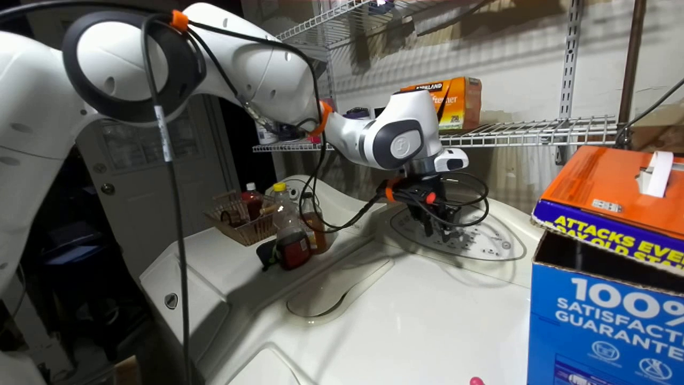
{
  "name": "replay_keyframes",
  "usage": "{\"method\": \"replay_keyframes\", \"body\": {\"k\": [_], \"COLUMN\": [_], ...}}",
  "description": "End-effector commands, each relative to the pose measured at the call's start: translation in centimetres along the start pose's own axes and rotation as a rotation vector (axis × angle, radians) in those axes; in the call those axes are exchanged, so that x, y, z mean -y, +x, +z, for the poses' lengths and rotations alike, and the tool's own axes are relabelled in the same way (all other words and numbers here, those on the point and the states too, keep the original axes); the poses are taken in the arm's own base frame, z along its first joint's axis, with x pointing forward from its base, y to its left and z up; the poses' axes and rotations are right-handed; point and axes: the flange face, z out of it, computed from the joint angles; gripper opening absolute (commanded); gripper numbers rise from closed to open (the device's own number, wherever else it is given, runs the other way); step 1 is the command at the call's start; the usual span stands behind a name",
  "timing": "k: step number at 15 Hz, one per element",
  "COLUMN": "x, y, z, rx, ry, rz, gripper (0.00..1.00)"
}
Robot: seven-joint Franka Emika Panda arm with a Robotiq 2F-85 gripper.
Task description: Press a button on the washing machine on the right.
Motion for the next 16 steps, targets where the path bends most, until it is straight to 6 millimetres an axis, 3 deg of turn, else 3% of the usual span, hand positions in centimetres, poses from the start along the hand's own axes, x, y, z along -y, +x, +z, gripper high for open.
{"method": "replay_keyframes", "body": {"k": [1,4,12,13,16], "x": [-1.1,-0.7,1.8,1.6,1.8], "y": [-4.6,-6.9,-12.4,-10.3,-11.5], "z": [-4.8,-8.3,-15.1,-13.7,-14.9], "rx": [0.083,0.124,0.227,0.213,0.214], "ry": [-0.001,0.023,0.033,0.035,0.041], "rz": [-0.034,-0.023,-0.128,-0.074,-0.102], "gripper": [0.8,0.99,1.0,1.0,1.0]}}
